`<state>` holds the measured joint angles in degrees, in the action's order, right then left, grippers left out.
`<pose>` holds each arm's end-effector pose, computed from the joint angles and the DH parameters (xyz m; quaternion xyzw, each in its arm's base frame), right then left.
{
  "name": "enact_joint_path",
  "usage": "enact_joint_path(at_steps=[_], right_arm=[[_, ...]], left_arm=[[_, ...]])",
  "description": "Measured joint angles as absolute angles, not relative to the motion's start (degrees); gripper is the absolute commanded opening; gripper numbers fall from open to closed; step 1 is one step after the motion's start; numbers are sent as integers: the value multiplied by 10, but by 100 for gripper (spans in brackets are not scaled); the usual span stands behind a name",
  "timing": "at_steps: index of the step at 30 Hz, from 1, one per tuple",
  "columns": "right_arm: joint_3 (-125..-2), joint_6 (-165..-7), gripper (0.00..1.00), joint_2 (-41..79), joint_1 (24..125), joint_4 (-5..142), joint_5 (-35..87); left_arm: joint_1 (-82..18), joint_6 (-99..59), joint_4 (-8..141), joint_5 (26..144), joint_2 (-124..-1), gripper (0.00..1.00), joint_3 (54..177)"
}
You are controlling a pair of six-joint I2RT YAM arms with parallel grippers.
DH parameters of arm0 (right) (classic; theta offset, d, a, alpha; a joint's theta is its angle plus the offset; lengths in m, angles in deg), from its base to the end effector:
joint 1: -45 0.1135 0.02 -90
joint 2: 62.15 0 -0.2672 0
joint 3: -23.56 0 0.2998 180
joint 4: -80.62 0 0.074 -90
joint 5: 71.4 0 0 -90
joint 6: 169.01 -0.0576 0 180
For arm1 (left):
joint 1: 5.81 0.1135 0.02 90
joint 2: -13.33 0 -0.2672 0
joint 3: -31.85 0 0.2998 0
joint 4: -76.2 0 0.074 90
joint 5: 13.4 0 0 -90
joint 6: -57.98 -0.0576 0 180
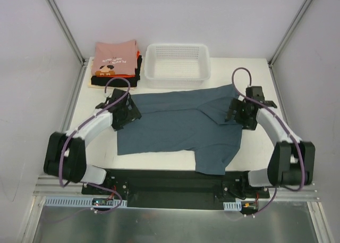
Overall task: Fold and stack the t-shirts
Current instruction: Fold the tshirt
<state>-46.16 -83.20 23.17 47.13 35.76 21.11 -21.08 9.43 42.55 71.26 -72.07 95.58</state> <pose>0.3515 0.0156 0.1847 0.0118 0.9667 0.0352 0.2533 0.3409 -0.0875 0.1611 -0.2295 0.9256 -0.1023 0.2831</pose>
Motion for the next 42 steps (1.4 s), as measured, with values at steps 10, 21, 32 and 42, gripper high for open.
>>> enact_joint_path(at_steps=[10, 21, 32, 42], right_arm=[[-210, -943, 80, -26, 472, 289, 229], [-184, -1001, 15, 34, 490, 290, 213], [-295, -999, 9, 70, 538, 215, 126], [-381, -990, 56, 64, 539, 111, 21]], left_arm=[[-211, 127, 413, 737, -486, 99, 771], [-211, 131, 440, 761, -469, 99, 732], [-211, 138, 545, 791, -546, 99, 727], [-211, 142, 578, 791, -575, 99, 737]])
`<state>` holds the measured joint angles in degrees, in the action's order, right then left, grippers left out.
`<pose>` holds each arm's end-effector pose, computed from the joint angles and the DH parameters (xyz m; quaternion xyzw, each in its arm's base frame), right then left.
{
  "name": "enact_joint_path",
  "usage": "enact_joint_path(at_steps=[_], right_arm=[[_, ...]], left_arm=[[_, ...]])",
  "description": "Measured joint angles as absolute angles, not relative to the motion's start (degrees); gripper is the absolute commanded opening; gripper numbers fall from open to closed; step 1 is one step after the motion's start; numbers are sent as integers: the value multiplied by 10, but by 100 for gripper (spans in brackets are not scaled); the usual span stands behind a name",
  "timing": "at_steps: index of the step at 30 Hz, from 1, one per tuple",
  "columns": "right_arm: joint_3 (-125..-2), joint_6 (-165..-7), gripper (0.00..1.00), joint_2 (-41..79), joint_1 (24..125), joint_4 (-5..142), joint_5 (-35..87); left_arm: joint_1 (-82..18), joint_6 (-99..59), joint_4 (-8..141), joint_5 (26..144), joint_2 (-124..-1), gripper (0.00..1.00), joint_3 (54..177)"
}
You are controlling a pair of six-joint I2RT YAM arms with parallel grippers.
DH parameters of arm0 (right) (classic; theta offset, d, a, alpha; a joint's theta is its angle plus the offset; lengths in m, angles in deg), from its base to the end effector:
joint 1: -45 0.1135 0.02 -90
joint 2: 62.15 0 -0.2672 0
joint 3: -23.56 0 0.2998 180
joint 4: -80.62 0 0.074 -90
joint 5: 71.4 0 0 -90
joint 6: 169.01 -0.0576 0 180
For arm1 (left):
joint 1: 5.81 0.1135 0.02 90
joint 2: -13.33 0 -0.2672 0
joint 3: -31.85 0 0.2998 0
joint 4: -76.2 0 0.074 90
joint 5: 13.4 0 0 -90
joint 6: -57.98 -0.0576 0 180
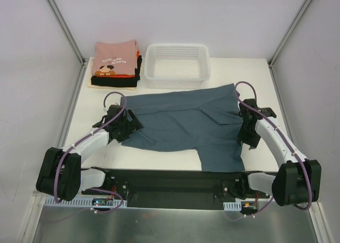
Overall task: Fold and stack the t-shirts
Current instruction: Fold the tshirt
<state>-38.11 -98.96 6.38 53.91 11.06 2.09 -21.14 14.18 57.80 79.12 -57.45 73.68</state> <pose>0.2497 0.0226 0.2007 0.1114 0.9765 -0.1089 0.1488 0.2727 -0.0774 0.1239 -0.2402 0.8998 -0.2036 0.3019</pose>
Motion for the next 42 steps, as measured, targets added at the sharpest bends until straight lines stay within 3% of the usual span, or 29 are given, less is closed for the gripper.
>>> enact_joint_path(at_steps=[7, 16, 24, 34, 37, 42], right_arm=[[-385, -981, 99, 108, 539, 104, -2], [-351, -984, 97, -94, 539, 163, -5], [-316, -986, 97, -147, 539, 194, 0], [-305, -976, 97, -114, 537, 219, 36], [-301, -974, 97, -102, 536, 226, 46], [-295, -972, 97, -90, 533, 234, 57]], left_arm=[[-211, 145, 583, 796, -564, 99, 731], [-211, 165, 451, 777, -453, 99, 709], [-212, 231, 304, 704, -362, 98, 708], [-212, 301, 223, 675, -364, 55, 687], [-211, 303, 223, 674, -381, 49, 687], [-211, 302, 223, 671, -402, 47, 692]])
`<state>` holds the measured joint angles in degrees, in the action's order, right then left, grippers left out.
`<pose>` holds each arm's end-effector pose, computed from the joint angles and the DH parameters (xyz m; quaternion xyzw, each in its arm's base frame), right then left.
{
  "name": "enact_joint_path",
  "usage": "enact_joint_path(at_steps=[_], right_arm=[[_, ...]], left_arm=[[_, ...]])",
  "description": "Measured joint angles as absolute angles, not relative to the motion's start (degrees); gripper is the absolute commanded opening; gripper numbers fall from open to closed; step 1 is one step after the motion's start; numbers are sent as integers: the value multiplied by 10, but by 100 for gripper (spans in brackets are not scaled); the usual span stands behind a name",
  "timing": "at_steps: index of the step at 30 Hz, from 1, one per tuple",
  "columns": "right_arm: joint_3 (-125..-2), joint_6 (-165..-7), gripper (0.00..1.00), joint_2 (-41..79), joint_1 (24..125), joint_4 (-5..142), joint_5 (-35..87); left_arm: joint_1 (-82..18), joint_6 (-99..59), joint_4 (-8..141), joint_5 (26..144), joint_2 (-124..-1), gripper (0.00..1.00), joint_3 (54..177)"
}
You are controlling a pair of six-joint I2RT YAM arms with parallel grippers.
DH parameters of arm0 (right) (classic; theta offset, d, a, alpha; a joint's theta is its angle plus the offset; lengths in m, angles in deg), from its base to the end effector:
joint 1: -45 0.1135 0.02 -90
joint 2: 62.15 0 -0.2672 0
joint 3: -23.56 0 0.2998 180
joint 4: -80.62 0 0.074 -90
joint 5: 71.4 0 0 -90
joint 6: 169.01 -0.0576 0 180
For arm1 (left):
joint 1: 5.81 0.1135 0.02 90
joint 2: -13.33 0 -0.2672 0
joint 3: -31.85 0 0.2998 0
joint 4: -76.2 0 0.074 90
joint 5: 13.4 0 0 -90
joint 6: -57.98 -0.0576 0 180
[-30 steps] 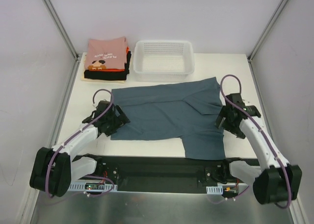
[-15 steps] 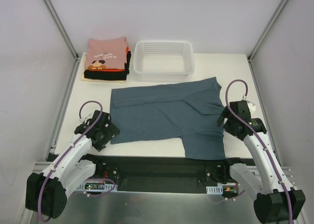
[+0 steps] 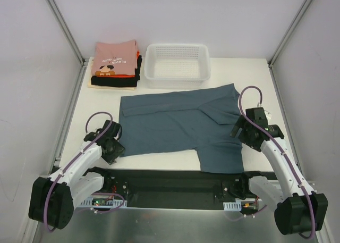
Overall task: Fold and stack the t-shirts
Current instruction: Fold the tshirt
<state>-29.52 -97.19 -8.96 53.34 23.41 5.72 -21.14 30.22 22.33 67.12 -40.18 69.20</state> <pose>0.2294 0.0207 0.2173 0.1132 0.9473 -0.0406 0.2968 0.1893 -0.0421 0.1219 -0.4038 0.8947 -0.0448 0.1857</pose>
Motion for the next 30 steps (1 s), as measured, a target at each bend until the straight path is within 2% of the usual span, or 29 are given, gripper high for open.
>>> enact_joint_path(at_steps=[3, 12, 18, 26, 27, 29, 30], right_arm=[[-294, -969, 97, -87, 533, 235, 61], [-294, -962, 97, -84, 532, 235, 71], [-295, -953, 97, -84, 531, 224, 93], [-282, -933, 97, -66, 562, 156, 220], [-276, -936, 88, -61, 577, 149, 228], [-261, -947, 81, -46, 615, 134, 240], [-255, -955, 74, -40, 632, 127, 245]], left_arm=[[-211, 300, 224, 671, -418, 44, 699], [-211, 278, 259, 683, -459, 0, 714], [-211, 267, 271, 688, -455, 0, 714], [-211, 249, 274, 688, -428, 0, 714], [-211, 247, 275, 688, -427, 0, 714], [-211, 242, 275, 688, -427, 0, 714], [-211, 241, 275, 688, -427, 0, 714]])
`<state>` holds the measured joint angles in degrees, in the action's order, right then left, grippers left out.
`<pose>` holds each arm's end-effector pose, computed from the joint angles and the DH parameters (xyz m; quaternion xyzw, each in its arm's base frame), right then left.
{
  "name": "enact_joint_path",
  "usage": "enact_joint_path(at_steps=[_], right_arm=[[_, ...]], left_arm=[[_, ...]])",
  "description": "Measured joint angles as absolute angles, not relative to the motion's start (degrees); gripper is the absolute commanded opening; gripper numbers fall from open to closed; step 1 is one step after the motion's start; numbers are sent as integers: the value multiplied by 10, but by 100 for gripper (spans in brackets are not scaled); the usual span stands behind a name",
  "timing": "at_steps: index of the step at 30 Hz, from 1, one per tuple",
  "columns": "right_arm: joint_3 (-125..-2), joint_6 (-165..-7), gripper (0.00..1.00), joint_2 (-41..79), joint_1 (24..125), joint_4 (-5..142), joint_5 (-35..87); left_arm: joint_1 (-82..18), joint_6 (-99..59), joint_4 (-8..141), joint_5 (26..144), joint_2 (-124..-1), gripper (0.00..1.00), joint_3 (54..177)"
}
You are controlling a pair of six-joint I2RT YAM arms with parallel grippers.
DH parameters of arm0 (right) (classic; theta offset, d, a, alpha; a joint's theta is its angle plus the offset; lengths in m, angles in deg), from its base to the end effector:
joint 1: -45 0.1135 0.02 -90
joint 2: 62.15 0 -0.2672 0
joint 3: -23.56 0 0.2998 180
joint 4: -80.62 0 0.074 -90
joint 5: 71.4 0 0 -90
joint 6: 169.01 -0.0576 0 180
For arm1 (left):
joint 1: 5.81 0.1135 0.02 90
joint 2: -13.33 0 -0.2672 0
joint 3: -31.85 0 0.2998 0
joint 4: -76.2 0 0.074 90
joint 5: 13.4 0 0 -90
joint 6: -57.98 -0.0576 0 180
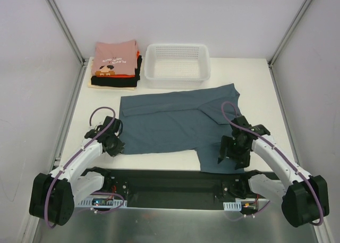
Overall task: Fold and stack the t-shirts
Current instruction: Fold the tshirt
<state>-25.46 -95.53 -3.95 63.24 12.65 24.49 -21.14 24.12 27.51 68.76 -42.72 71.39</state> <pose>0.1922 0.0696 0.1648 -0.0206 0.9922 0.0821 0.0914 0.2077 -0.0488 0.1310 -0.3535 0.9081 -0.0709 0.2129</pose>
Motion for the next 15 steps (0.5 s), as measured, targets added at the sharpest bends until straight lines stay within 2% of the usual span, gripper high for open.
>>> enact_joint_path(at_steps=[2, 3, 15], right_arm=[[-243, -975, 65, -36, 653, 116, 250], [-240, -981, 55, -38, 655, 114, 251], [-178, -1093, 47, -36, 659, 151, 245]], left_arm=[[-211, 241, 275, 688, -427, 0, 714], [-211, 241, 275, 688, -427, 0, 714], [-211, 241, 280, 688, -409, 0, 713]])
